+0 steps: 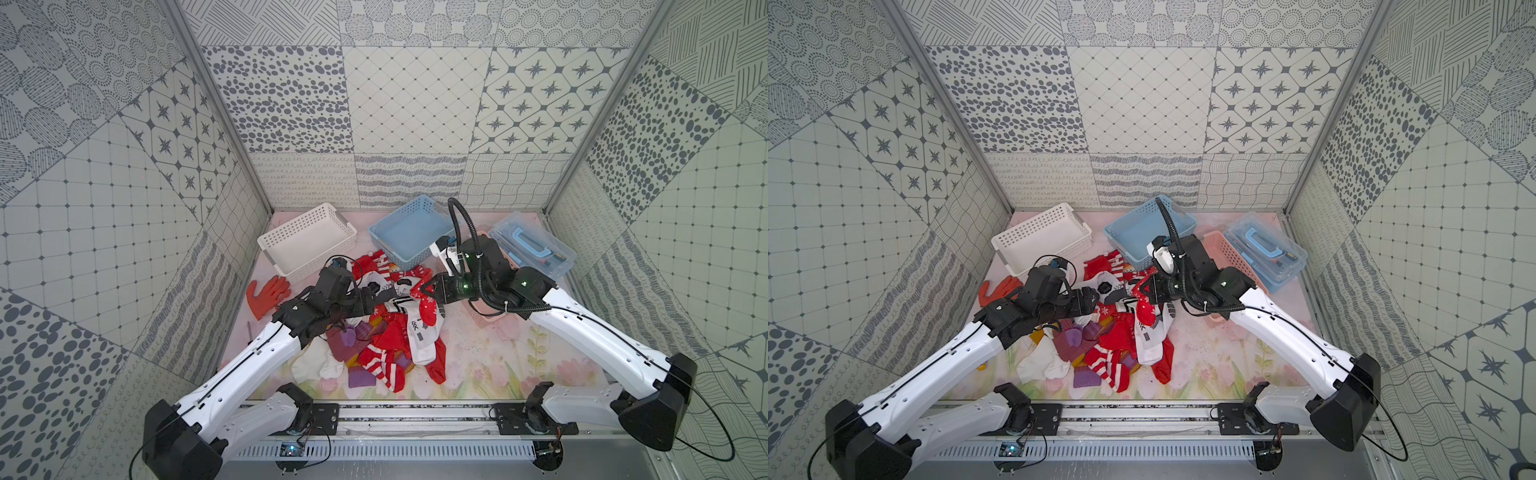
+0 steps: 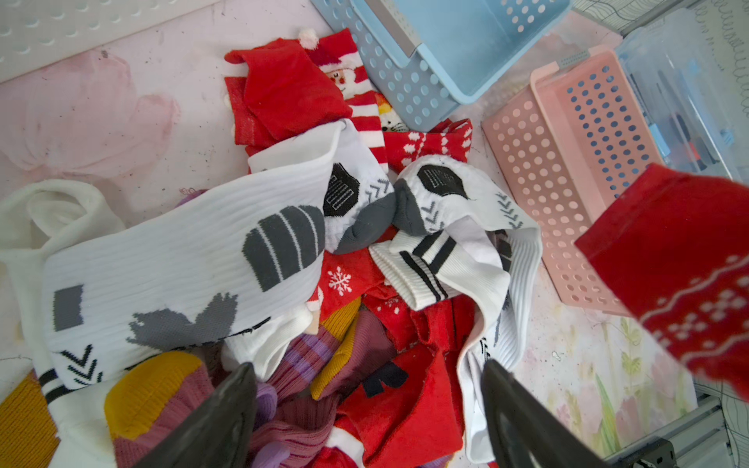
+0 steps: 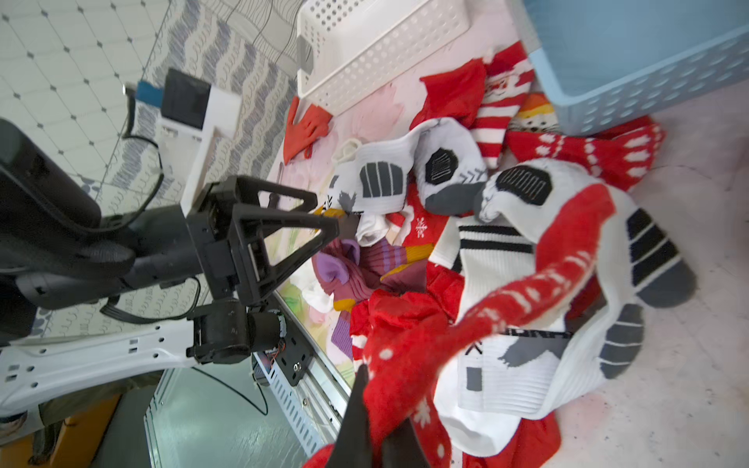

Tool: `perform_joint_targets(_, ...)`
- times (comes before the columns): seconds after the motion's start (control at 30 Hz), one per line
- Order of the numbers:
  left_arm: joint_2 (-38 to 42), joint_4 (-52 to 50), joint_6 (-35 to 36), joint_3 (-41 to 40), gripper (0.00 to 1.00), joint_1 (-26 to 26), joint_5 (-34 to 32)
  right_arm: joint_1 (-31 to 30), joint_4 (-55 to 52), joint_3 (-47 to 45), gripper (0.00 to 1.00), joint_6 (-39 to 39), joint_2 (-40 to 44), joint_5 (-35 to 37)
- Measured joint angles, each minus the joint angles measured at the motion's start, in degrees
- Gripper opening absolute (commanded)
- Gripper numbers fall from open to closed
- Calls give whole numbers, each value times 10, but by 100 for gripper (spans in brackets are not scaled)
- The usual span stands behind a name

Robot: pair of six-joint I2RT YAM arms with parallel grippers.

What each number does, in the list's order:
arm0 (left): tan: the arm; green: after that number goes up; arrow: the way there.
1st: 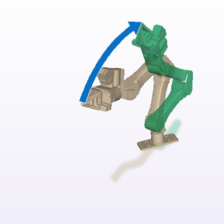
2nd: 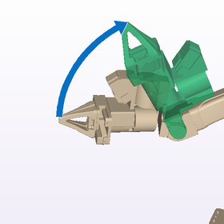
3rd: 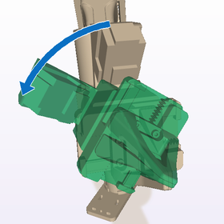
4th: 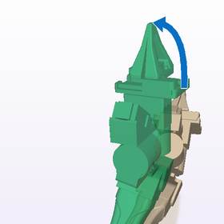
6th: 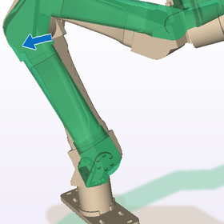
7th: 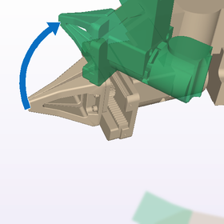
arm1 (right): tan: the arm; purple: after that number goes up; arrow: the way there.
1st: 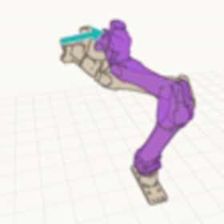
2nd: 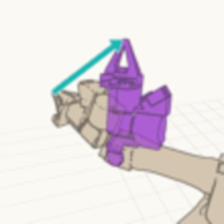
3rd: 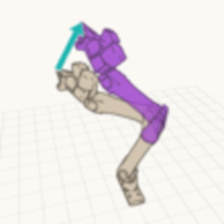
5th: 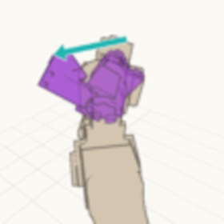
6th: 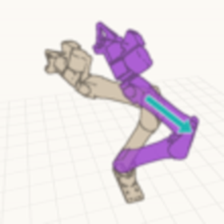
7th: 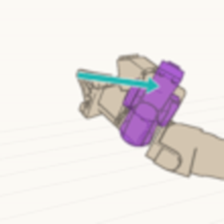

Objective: Sort the socks into the basket by color
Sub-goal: Place the sock in the bin.

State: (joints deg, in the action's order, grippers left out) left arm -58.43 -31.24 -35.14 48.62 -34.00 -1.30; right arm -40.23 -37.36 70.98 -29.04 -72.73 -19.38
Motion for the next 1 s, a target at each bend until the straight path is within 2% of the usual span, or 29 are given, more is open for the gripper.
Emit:
perform_joint_targets(0.33,-60,5,4,17,86,-51,7,166,-6,3,0,20,-32,17)
perform_joint_targets(0.7,-127,17,5,27,84,-86,20,255,-5,-7,0,43,-138,117)
perform_joint_targets(0.87,-154,19,8,36,78,-95,27,272,3,-12,14,51,-197,146)
perform_joint_targets(1.0,-179,18,11,42,70,-106,32,272,11,-22,26,55,-235,150)
